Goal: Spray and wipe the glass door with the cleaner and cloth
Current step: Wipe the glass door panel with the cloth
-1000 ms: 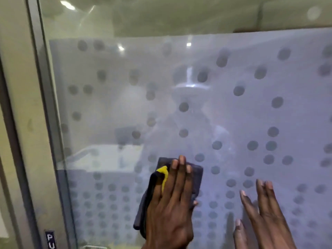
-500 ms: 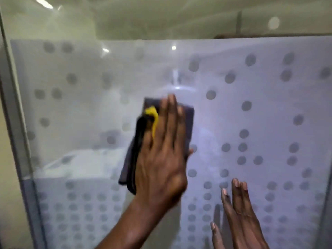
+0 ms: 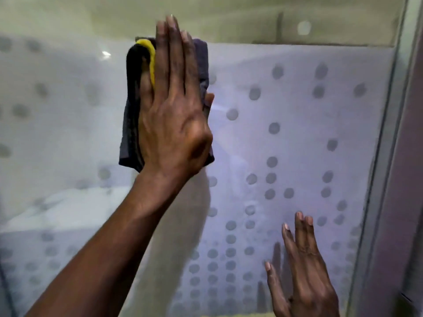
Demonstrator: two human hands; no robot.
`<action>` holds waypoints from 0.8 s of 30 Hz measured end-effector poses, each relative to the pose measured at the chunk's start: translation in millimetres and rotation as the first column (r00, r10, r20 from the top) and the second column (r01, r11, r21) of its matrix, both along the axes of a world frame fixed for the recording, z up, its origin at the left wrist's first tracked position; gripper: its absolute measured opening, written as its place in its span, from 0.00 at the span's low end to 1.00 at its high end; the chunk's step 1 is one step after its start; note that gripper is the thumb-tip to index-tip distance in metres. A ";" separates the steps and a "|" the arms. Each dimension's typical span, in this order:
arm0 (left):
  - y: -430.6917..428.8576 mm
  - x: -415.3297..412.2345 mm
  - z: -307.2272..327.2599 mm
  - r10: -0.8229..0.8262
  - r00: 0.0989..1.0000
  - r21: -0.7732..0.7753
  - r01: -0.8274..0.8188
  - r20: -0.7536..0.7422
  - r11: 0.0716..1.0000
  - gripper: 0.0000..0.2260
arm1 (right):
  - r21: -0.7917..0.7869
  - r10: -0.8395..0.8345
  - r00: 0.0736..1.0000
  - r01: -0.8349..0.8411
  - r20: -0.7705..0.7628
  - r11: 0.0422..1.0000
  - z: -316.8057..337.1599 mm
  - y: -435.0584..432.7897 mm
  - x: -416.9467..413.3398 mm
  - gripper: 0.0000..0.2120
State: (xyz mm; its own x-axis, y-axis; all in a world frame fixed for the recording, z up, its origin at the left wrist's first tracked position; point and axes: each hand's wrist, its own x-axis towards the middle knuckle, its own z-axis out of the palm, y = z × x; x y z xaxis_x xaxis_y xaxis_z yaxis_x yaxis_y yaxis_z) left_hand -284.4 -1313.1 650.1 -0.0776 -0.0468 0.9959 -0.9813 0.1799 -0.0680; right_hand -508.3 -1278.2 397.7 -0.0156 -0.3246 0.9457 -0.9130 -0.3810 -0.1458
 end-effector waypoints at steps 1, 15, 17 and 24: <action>-1.0 -4.6 -1.5 0.010 1.000 0.002 -0.010 0.017 1.000 0.31 | 0.013 0.005 1.000 -0.005 -0.012 1.000 -2.1 -0.4 -2.3 0.32; 8.0 -54.5 -75.7 -0.099 0.957 0.120 0.068 0.271 0.990 0.29 | -0.100 0.115 0.989 -0.105 0.097 0.989 1.9 3.3 -18.0 0.28; 3.1 -56.8 -25.9 -0.072 0.980 0.065 0.061 0.184 0.996 0.30 | -0.092 0.097 0.991 -0.088 0.094 0.992 5.4 3.6 -23.7 0.28; -4.0 -78.4 -4.2 -0.052 0.963 0.037 0.043 0.263 0.998 0.31 | -0.075 0.054 0.997 -0.050 0.057 0.996 3.2 0.4 -45.6 0.30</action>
State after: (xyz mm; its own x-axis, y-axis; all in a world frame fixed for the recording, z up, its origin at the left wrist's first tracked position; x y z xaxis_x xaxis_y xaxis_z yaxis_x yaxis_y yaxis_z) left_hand -362.7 -1317.1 645.9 -0.3404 -0.0669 0.9379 -0.9196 0.2318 -0.3172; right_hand -553.9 -1277.8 400.9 -0.0569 -0.2556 0.9651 -0.8822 -0.4397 -0.1685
